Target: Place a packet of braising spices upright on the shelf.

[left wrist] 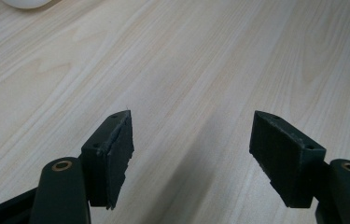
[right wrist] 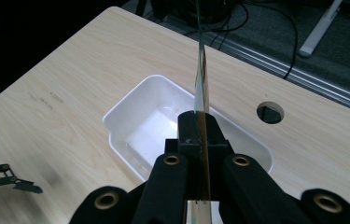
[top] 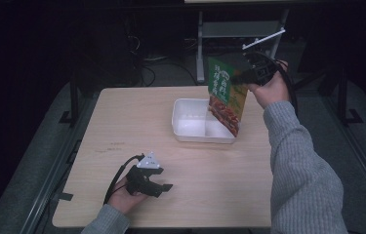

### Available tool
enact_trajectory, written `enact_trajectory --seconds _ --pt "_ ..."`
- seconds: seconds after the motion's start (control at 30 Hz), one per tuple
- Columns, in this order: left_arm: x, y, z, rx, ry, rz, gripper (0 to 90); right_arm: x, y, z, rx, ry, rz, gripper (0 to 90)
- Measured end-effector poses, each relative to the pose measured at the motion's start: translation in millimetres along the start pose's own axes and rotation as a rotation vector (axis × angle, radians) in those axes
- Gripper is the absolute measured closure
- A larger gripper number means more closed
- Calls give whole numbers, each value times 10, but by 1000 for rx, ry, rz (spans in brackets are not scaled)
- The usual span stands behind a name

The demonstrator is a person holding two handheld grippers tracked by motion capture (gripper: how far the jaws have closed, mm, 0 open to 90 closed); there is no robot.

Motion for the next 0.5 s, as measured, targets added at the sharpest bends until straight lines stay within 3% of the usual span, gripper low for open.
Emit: enact_trajectory --seconds 0.5 --pt "0 2 11 5 -1 -1 299 46 32 -161 7 -38 -7 899"
Point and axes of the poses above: each handheld gripper's, and its own axes: z roughly backward along the jaws, y roughly out of its top, x roughly to its right, the point moved 3 cm from there along -z, roughly forward along the jaws, and after that the axes turned 5 degrees about -x, right-handed, at the moved point
